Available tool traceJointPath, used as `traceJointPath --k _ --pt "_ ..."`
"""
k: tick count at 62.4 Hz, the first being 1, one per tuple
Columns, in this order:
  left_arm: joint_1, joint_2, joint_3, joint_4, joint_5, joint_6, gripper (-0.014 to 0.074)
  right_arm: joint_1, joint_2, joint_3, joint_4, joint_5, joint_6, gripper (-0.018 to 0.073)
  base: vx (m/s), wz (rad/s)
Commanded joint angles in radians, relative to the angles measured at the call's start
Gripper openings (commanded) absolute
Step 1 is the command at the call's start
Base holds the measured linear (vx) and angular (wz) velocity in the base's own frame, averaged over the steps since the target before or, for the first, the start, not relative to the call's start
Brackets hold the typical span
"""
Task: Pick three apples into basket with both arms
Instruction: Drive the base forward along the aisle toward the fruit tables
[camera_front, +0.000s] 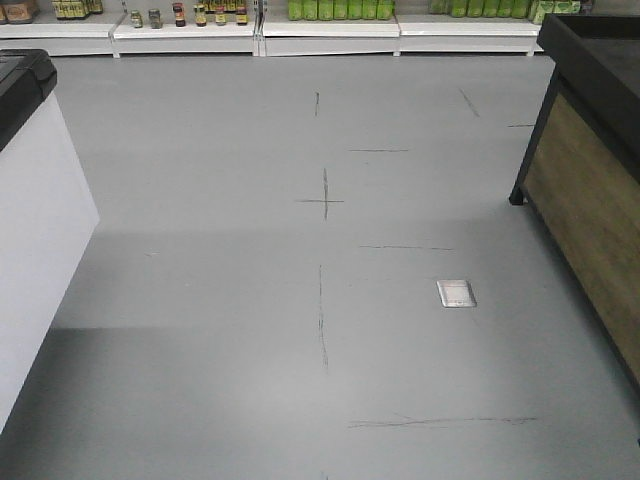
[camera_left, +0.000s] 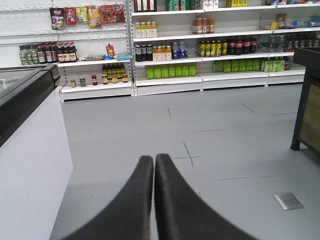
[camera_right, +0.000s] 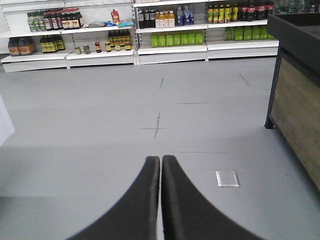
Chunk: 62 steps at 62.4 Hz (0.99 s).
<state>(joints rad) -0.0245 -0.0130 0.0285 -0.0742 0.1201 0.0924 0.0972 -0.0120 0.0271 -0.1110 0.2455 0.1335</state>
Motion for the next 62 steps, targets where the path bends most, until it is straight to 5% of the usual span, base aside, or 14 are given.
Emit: traceJointPath --k 1,62 --pt "0.003 -0.012 -0.025 -0.010 -0.072 0.002 -0.0006 0.001 -0.012 0.014 -0.013 -0.073 -0.009 -0.0005 0.00 0.00" --pt "0.003 -0.012 -0.025 -0.010 -0.072 0.002 -0.0006 0.001 -0.012 0.014 -0.013 -0.072 -0.010 -0.0005 0.01 0.00"
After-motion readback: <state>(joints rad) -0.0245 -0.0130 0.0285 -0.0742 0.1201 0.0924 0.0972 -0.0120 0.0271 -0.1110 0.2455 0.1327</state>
